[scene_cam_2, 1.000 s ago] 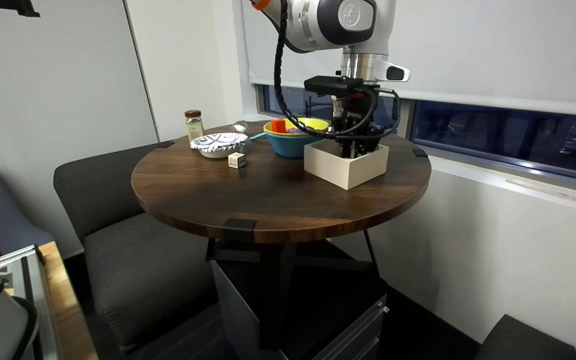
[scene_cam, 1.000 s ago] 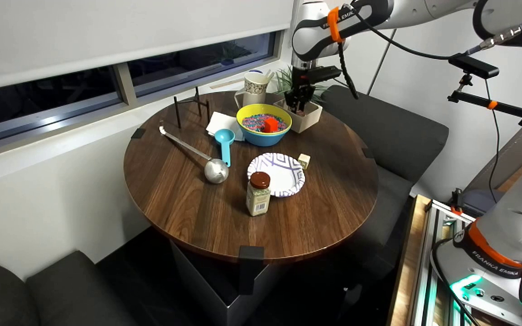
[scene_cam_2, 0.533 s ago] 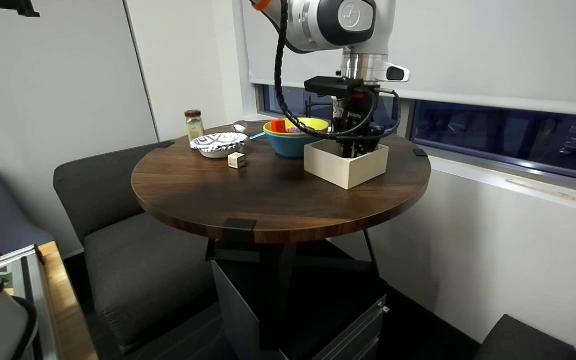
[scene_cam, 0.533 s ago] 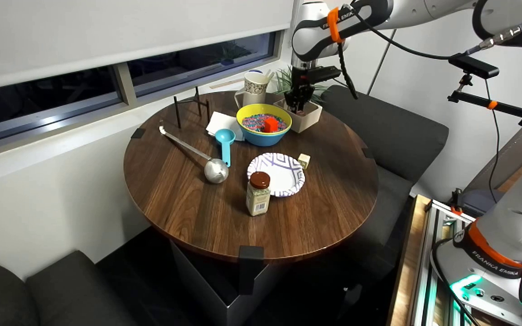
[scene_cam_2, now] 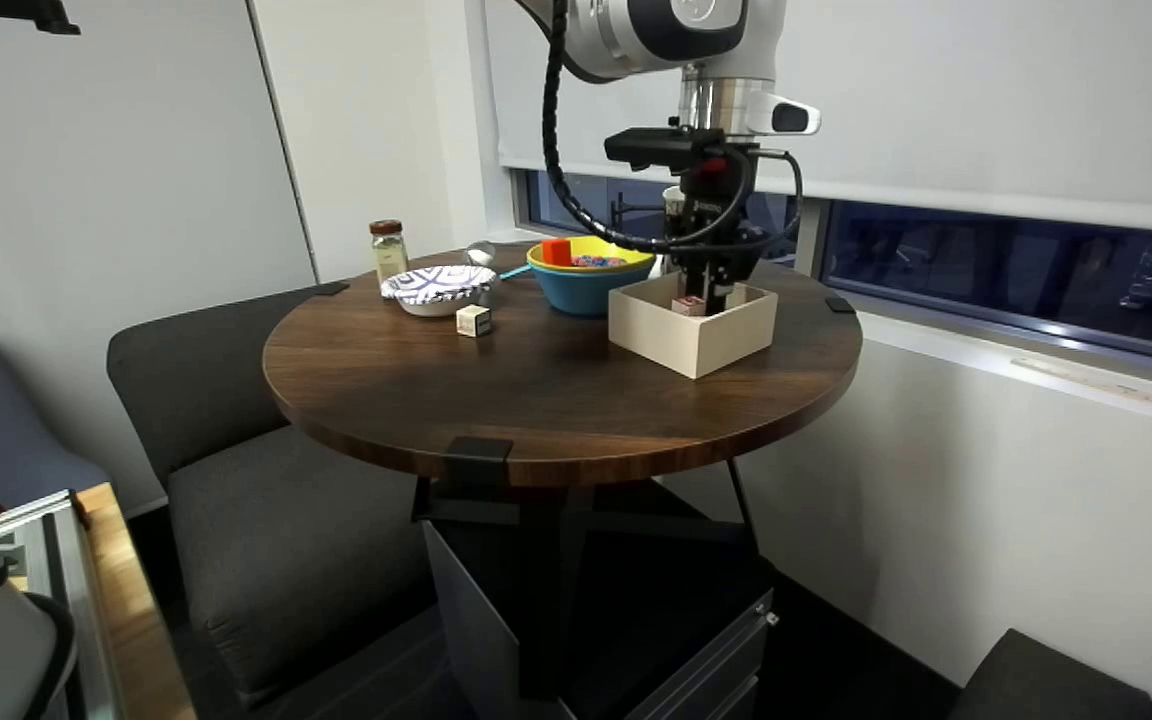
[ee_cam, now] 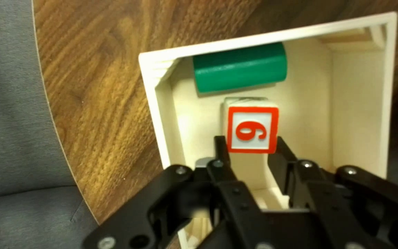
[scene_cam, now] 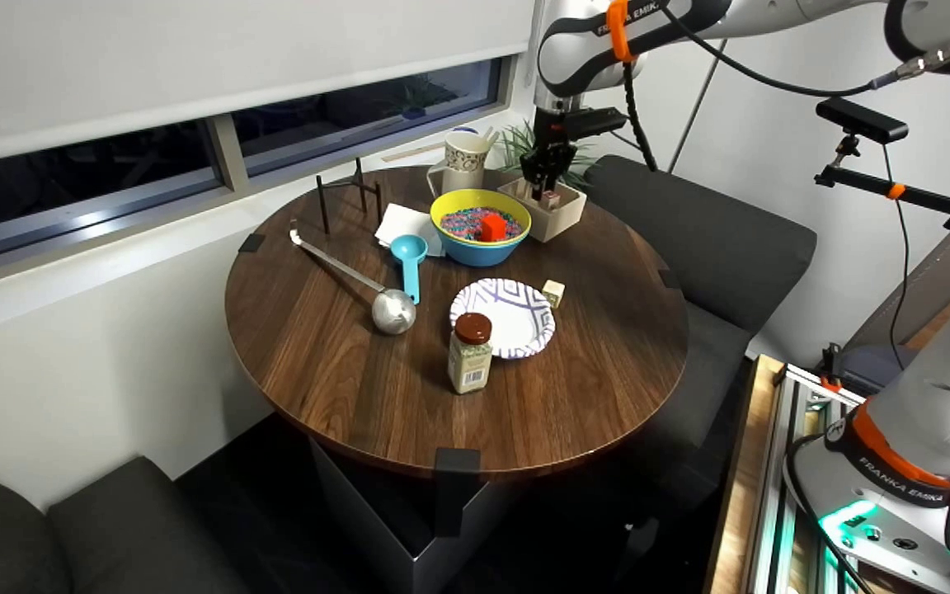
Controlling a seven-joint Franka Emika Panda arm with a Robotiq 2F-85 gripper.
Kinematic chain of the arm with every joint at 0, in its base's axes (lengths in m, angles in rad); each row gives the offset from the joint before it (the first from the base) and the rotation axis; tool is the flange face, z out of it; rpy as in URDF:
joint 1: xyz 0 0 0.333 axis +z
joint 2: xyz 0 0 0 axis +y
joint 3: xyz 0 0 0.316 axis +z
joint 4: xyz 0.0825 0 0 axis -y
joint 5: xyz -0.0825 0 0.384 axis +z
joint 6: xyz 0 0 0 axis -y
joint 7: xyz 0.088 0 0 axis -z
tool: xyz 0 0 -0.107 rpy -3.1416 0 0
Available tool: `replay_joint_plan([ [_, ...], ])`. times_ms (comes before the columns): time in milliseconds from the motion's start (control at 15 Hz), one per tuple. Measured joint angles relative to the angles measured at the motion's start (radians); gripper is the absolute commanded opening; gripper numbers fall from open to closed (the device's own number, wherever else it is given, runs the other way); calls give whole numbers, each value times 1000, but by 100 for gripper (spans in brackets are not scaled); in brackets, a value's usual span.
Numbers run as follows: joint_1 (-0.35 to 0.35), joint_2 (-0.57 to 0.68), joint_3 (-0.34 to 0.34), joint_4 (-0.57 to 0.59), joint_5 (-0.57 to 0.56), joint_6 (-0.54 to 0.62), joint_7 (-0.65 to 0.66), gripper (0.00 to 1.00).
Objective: Remove a block from the wooden box and put it on the table
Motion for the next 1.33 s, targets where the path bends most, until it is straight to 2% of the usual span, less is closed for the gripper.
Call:
replay_joint_plan([
  [467,8,-177,-2,-112,-16,-25,24,9],
  [733,8,-309,-3,-250,-20,-75,3,9],
  [1000,12,-425,3,-408,-3,-81,-86,9],
  [1333,54,-488,26,-557,9,-13,-147,9],
])
